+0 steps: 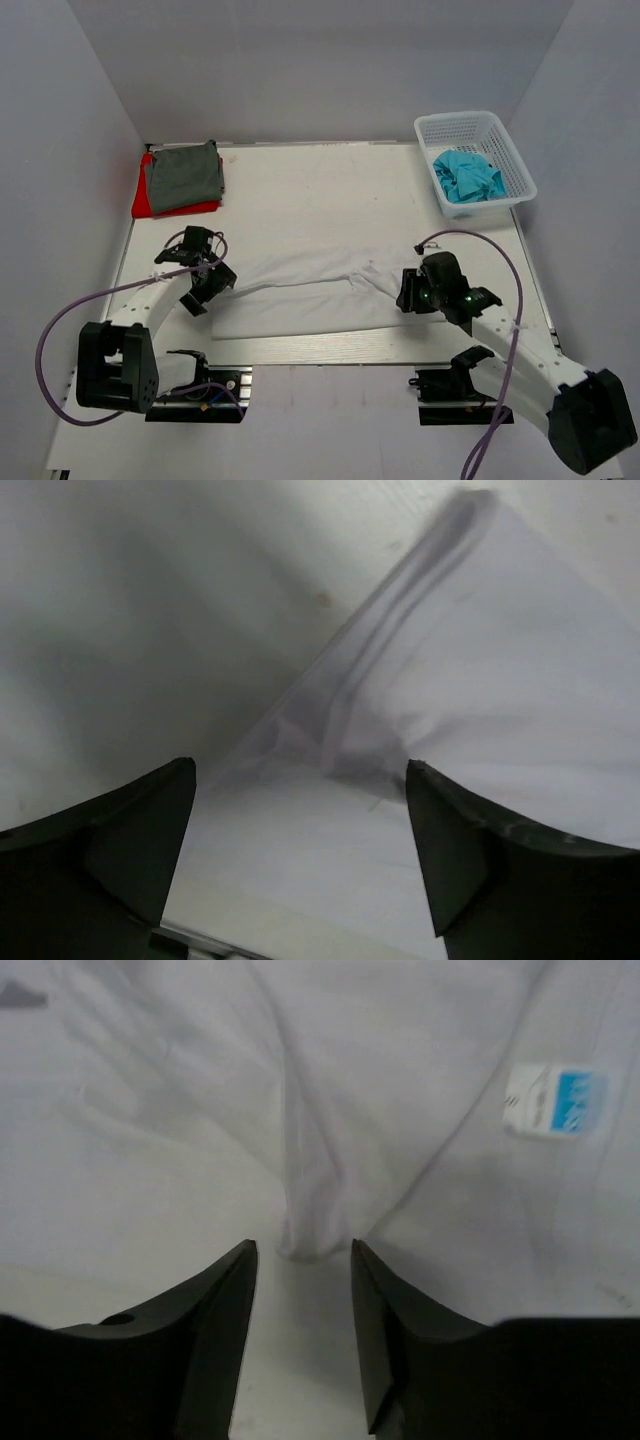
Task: Fold and stack the t-shirts
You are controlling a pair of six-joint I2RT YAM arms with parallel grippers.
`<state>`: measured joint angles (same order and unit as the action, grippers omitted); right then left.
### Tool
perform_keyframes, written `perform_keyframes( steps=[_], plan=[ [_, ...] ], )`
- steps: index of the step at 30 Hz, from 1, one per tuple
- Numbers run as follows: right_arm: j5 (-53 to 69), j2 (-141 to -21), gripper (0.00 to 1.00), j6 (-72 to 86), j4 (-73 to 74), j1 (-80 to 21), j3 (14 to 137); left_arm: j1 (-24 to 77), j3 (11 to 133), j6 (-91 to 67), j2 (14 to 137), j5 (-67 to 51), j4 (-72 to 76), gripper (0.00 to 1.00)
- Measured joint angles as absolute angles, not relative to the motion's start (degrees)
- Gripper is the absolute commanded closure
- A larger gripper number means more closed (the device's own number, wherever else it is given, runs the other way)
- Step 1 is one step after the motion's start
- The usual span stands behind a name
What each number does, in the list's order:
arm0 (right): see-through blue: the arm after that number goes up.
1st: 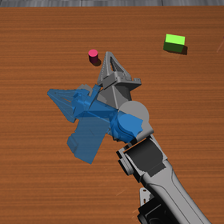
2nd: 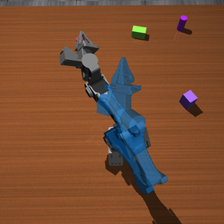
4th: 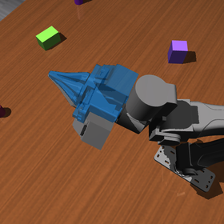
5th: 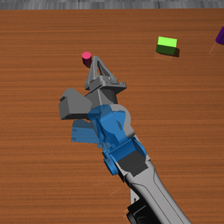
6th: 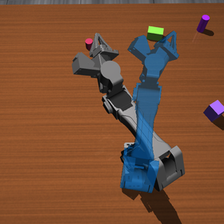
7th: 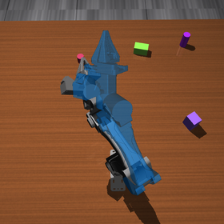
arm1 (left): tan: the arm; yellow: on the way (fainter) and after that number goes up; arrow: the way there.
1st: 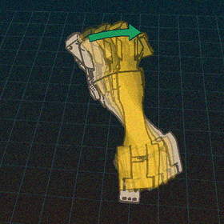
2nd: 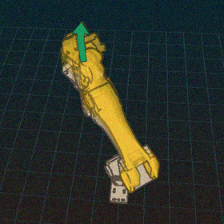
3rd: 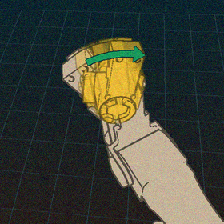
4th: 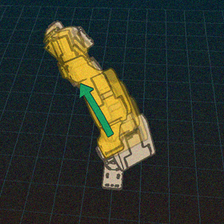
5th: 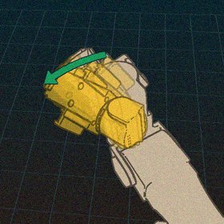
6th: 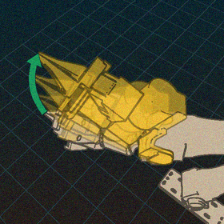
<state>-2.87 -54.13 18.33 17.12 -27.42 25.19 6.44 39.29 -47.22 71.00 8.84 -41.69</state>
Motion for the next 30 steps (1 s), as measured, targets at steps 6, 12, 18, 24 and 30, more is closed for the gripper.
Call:
perform_keyframes(
  steps=[6, 12, 18, 24, 30],
  plan=[
    [3.62, -39.83, 0.32, 25.15, 24.29, -28.14, 23.11, 6.74, 40.10, -54.30, 59.72, 10.92, -51.33, 0.00],
    [5.39, -48.51, 0.30, 24.34, 15.62, -28.18, 27.99, 6.87, 48.16, -53.47, 59.37, 12.69, -49.34, 0.00],
    [4.78, -64.90, 0.30, 21.28, 3.92, -28.29, 33.04, 6.87, 49.25, -49.04, 66.89, 9.91, -44.51, 0.00],
    [5.50, -76.55, 0.32, 18.79, -1.56, -28.34, 35.92, 6.87, 49.25, -46.89, 69.95, 8.43, -42.68, 0.00],
    [11.94, -77.58, 0.35, 13.47, -2.04, -30.26, 35.00, 6.87, 49.25, -45.84, 70.11, 7.66, -40.23, 0.00]
  ],
)
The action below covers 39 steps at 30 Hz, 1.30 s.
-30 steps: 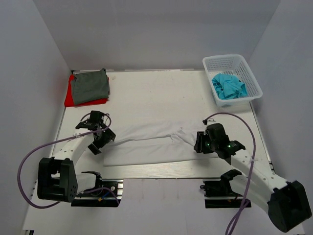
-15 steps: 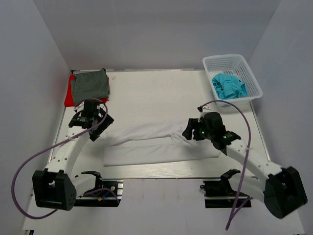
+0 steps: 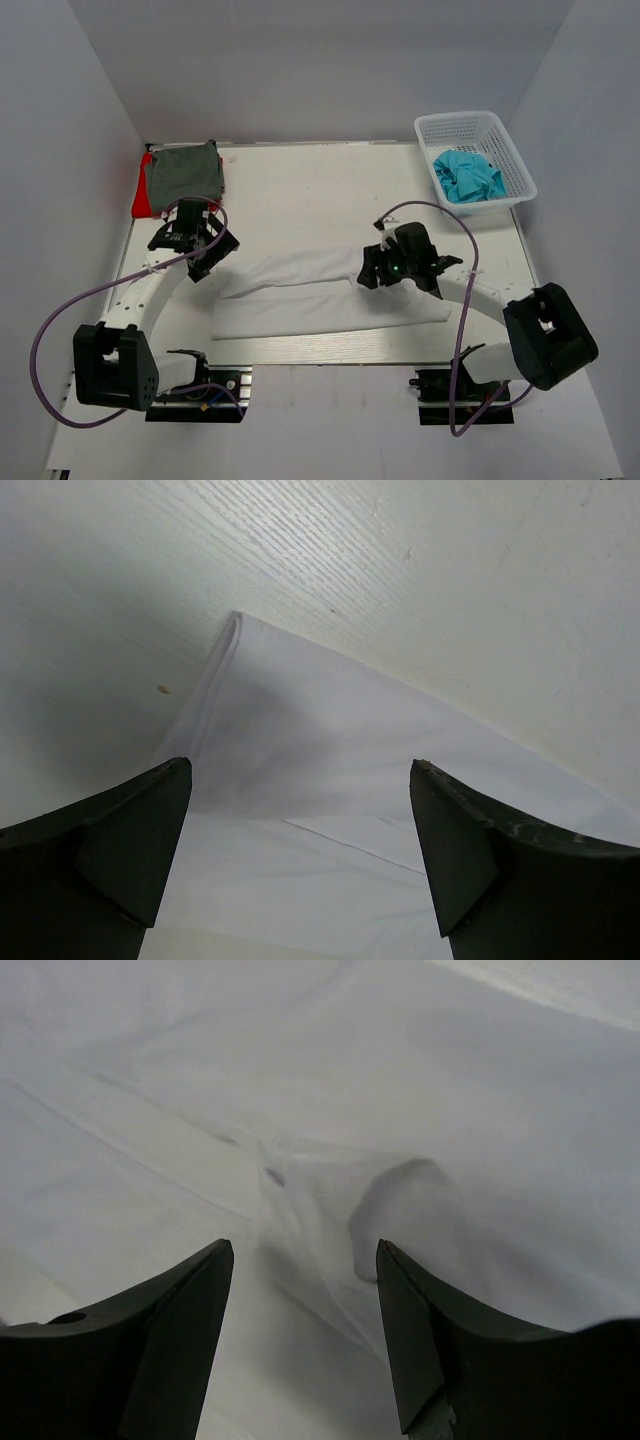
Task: Fold and stack the t-shirts
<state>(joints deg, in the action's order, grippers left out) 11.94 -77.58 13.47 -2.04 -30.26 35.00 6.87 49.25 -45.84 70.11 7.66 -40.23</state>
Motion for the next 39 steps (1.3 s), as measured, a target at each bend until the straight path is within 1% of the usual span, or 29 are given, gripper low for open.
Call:
perform_keyframes(
  steps=[3, 5, 8, 10, 11, 15, 17, 18, 22, 24, 25, 27, 28, 34, 39],
  plan=[
    [16.12, -76.18, 0.40, 11.14, -0.60, -32.08, 33.32, 6.87, 49.34, -45.39, 70.22, 6.96, -39.22, 0.00],
    [20.36, -73.73, 0.41, 10.83, 0.95, -33.45, 31.35, 6.87, 49.95, -44.99, 70.72, 6.72, -38.92, 0.00],
    [26.50, -69.19, 0.41, 11.38, 3.99, -35.77, 28.23, 6.87, 51.40, -44.42, 71.68, 6.63, -38.76, 0.00],
    [28.64, -65.60, 0.40, 11.92, 7.25, -37.63, 26.57, 6.87, 51.83, -44.16, 71.85, 6.81, -38.76, 0.00],
    [28.62, -63.88, 0.36, 12.05, 8.86, -38.30, 26.30, 6.87, 51.90, -44.10, 71.88, 6.98, -38.79, 0.00],
    [21.17, -58.43, 0.34, 14.09, 10.96, -38.74, 27.81, 6.87, 51.90, -43.92, 72.34, 6.87, -38.74, 0.00],
    [16.08, -57.65, 0.30, 15.68, 10.24, -38.65, 29.78, 6.87, 51.90, -43.86, 72.88, 6.68, -38.68, 0.00],
    [13.67, -57.58, 0.26, 16.60, 9.32, -38.63, 30.74, 6.87, 51.90, -43.72, 73.25, 6.57, -38.68, 0.00],
    [2.70, -60.23, 0.23, 19.77, 5.98, -38.22, 34.37, 6.87, 51.90, -43.29, 74.43, 5.63, -38.44, 0.00],
    [-2.66, -64.36, 0.19, 20.86, 5.17, -37.85, 36.53, 6.87, 51.90, -43.05, 74.70, 5.23, -38.09, 0.00],
    [-5.23, -66.81, 0.13, 21.41, 4.75, -37.43, 37.54, 6.87, 51.90, -42.98, 74.74, 5.13, -37.91, 0.00],
    [-8.84, -71.40, 0.10, 22.22, 4.43, -36.32, 38.98, 6.87, 51.92, -42.85, 74.83, 4.99, -37.54, 0.00],
    [-9.63, -73.01, 0.10, 22.31, 4.34, -35.83, 39.33, 6.87, 51.92, -42.83, 74.94, 4.97, -37.43, 0.00],
    [-9.87, -82.11, 0.10, 22.20, 3.99, -33.34, 40.58, 6.87, 52.14, -42.19, 77.43, 4.86, -36.82, 0.00],
    [-1.56, -83.18, 0.10, 21.10, 3.92, -32.93, 40.40, 6.87, 52.14, -41.80, 79.00, 4.89, -36.82, 0.00]
  ],
)
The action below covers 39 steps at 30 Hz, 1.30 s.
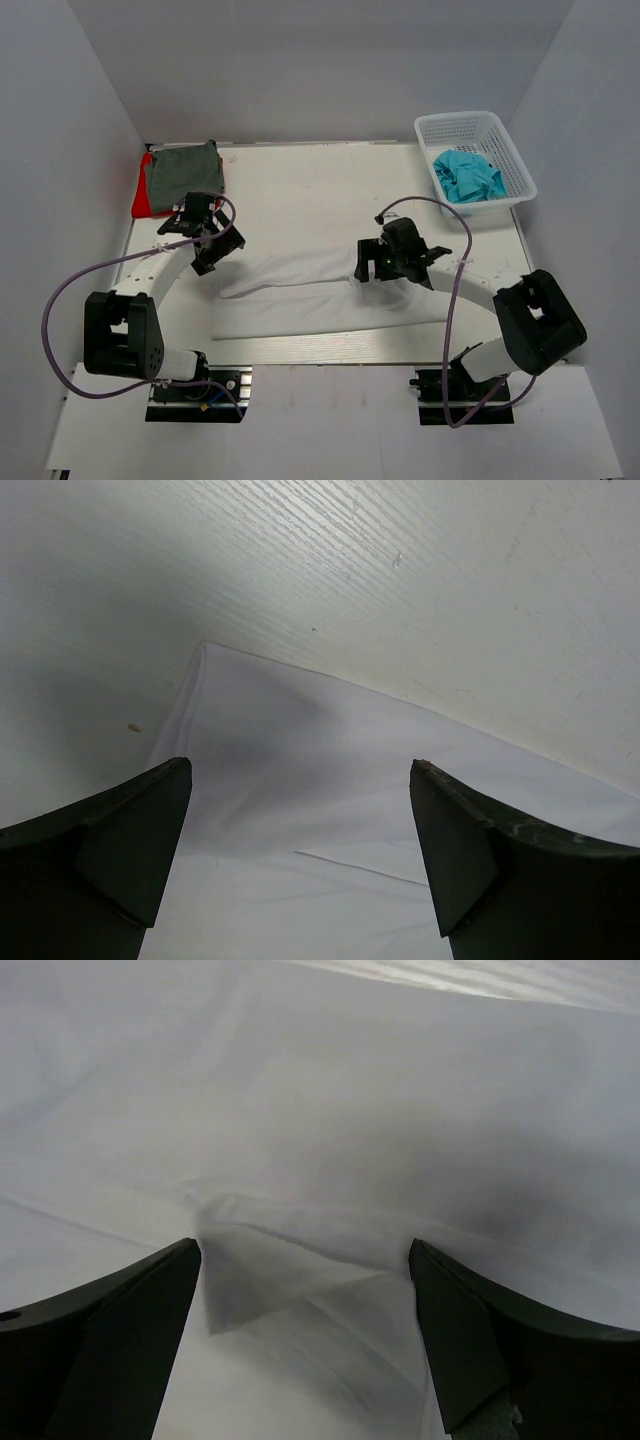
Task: Fold and stack the t-shirts
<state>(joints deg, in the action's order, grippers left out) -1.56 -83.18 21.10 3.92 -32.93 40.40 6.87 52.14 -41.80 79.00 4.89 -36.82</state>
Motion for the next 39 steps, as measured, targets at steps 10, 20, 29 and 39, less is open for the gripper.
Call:
perform_keyframes(
  steps=[10, 20, 29, 39],
  plan=[
    [18.28, -73.38, 0.10, 20.97, 6.42, -33.91, 31.79, 6.87, 52.45, -41.71, 79.70, 5.10, -36.84, 0.00],
    [19.05, -67.70, 0.10, 20.60, 14.13, -34.92, 31.33, 6.87, 52.75, -40.93, 80.51, 4.43, -36.86, 0.00],
    [12.91, -59.40, 0.10, 22.79, 7.55, -34.79, 34.76, 6.87, 53.41, -39.31, 80.60, 0.30, -34.70, 0.00],
    [20.88, -76.25, 0.10, 24.27, -1.17, -35.42, 31.62, 6.87, 55.44, -37.89, 81.30, -0.23, -34.30, 0.00]
  ],
)
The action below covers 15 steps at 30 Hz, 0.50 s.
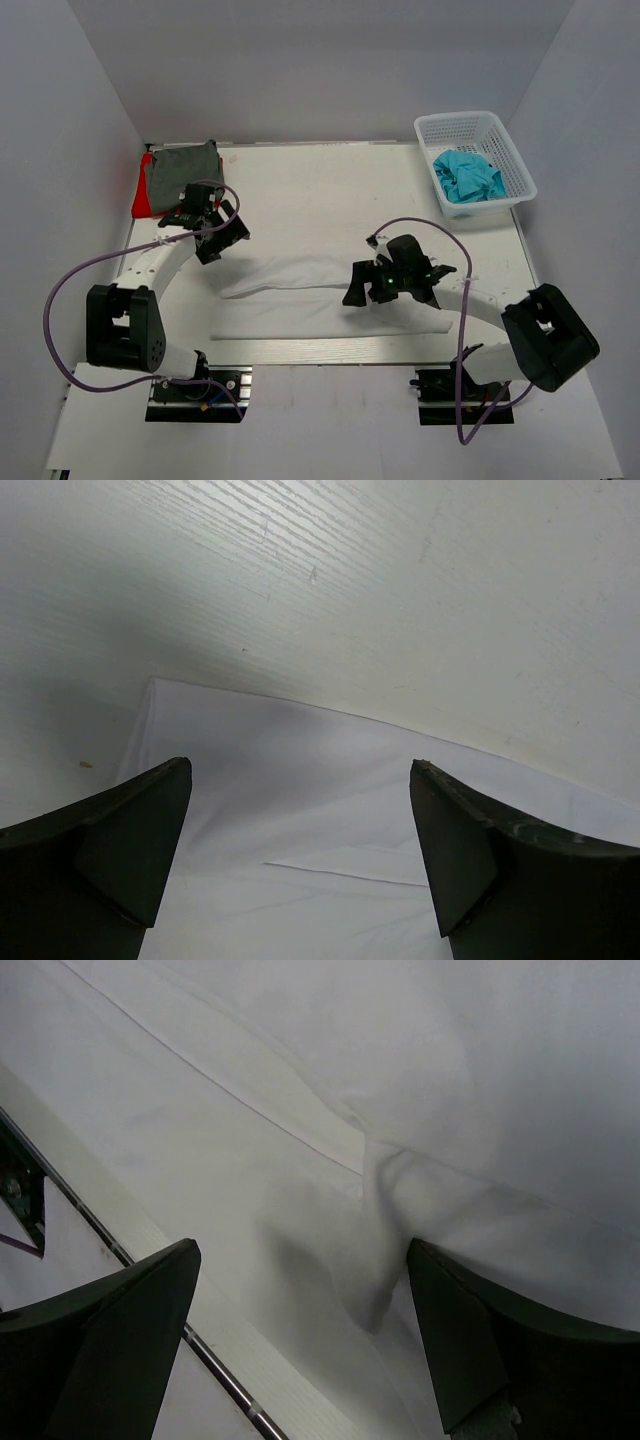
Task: Fold and stack the t-shirts
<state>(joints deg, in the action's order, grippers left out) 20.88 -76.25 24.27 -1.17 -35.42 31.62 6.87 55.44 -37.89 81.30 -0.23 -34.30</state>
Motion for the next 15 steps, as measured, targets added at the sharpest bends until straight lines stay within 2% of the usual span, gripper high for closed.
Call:
perform_keyframes(
  steps=[8, 15],
  plan=[
    [23.77, -77.87, 0.10, 24.95, -5.23, -35.92, 29.89, 6.87, 60.95, -36.58, 83.31, -0.23, -34.96, 0.00],
    [12.05, -67.37, 0.10, 25.96, 5.67, -35.86, 32.67, 7.01, 59.61, -35.40, 83.48, -3.81, -32.29, 0.00]
  ],
)
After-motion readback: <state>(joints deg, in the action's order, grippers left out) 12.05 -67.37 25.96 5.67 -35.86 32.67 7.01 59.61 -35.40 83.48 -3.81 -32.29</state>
